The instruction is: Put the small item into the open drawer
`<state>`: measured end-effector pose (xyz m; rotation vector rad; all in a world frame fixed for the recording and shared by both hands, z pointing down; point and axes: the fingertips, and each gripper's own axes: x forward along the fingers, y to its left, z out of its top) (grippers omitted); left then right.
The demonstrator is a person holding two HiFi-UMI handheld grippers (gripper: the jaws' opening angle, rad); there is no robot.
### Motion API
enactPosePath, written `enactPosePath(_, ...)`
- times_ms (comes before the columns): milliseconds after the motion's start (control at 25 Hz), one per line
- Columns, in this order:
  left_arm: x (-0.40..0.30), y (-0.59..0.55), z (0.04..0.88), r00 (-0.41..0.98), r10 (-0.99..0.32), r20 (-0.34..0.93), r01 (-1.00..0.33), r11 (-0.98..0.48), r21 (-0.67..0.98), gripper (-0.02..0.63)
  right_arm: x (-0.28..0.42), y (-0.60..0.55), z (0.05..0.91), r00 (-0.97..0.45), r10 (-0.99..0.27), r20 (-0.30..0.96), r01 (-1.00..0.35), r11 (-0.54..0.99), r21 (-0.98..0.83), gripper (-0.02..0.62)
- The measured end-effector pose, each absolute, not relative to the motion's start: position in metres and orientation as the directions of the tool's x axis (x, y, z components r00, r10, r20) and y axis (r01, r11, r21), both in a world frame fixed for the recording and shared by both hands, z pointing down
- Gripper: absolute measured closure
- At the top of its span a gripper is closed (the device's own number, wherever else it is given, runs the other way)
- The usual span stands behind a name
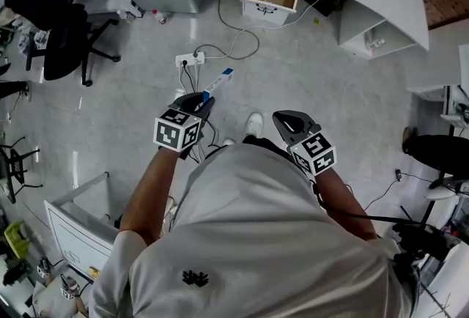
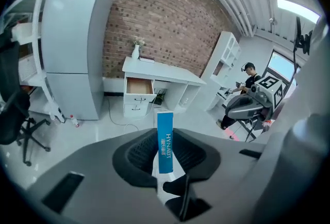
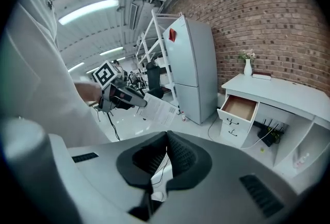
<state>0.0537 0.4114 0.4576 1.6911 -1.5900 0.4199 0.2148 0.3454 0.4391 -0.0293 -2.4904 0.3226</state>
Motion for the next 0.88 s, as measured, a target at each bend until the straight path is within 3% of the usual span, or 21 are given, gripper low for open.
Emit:
enactPosePath(360, 0.043, 0.288, 0.468, 0.181, -0.621, 0.762, -0.98, -0.046, 0.195, 0.509, 0.209, 0.24, 0.454, -0.833, 0.049, 0.551, -0.121, 0.956, -0.268, 0.561)
enactPosePath(480, 0.03, 0.266, 0.475, 0.199, -0.611, 0.766, -0.978, -0.075, 0.195, 0.509, 0.202, 0.232, 0.464, -0.822, 0.029, 0.569, -0.155, 0.95, -0.271, 0.52)
enactPosePath(880, -0.058, 0.147, 0.507, 0.296, -0.55, 0.781, -0.95, -0.252, 0.182, 0.509, 0.115, 0.166, 0.476, -0.788, -0.112, 0.606, -0.333, 0.904, -0.267, 0.519)
